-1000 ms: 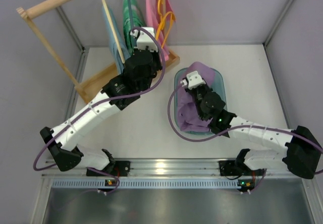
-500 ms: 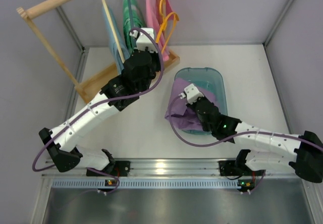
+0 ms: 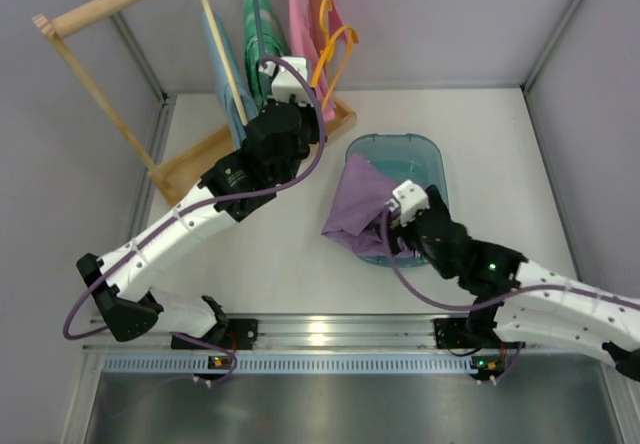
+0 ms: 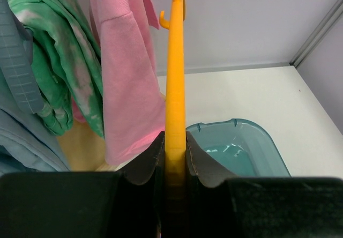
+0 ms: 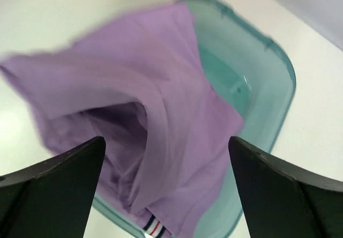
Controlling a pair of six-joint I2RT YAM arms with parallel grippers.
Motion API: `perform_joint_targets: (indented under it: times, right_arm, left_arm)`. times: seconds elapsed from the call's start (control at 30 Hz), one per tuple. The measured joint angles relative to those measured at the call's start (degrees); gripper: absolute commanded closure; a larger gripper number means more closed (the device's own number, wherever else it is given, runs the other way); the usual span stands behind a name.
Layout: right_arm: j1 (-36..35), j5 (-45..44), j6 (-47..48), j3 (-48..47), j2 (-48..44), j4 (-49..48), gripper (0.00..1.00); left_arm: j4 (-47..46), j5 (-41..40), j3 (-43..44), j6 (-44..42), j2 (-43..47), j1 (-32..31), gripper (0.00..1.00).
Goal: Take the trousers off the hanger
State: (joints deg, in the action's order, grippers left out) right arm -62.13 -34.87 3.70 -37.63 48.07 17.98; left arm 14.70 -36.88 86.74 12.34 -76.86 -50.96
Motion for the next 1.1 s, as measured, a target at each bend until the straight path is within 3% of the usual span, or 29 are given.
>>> perform_joint_targets:
  times: [0.17, 0.23, 0.3, 0.37, 0.4, 0.63, 0.83, 1.03, 1.1]
  right_arm:
    - [-0.1, 8.1, -2.2, 0.1, -21.5, -2.2, 0.01]
    - [-0.1, 7.9, -3.8, 0.1, -26.4, -5.0, 0.14]
    - [-0.1, 5.1, -5.8, 0.1, -27.6, -6.9, 0.17]
    - [-0.1, 2.4, -7.7, -0.3, -25.0, -7.1, 0.1]
    - [-0.1, 1.2, -8.6, -0.5, -22.4, -7.2, 0.01]
    - [0.0, -8.7, -16.8, -5.1, 1.5, -5.2, 0.01]
    - [2.2, -12.2, -24.9, -7.8, 5.2, -5.2, 0.01]
    - [7.4, -7.6, -27.4, -6.4, 8.8, -7.5, 0.2]
    - [8.2, -6.1, -28.0, -4.0, 10.1, -8.5, 0.36]
  left_arm:
    - [0.0, 0.0, -0.1, 0.0, 0.7, -0.1, 1.0]
    - [0.0, 0.0, -0.1, 0.0, 0.9, -0.1, 1.0]
    - [0.0, 0.0, -0.1, 0.0, 1.0, -0.2, 1.0]
    - [0.0, 0.0, -0.1, 0.0, 1.0, -0.2, 1.0]
    - [0.0, 0.0, -0.2, 0.0, 1.0, -0.2, 1.0]
    - [0.0, 0.0, -0.2, -0.1, 1.0, -0.2, 1.0]
    - [0.0, 0.1, -0.2, -0.3, 1.0, -0.2, 1.0]
    - [0.0, 1.0, -0.2, -0.3, 1.0, -0.3, 1.0]
    - [0.0, 1.2, -0.2, -0.4, 1.0, -0.4, 1.0]
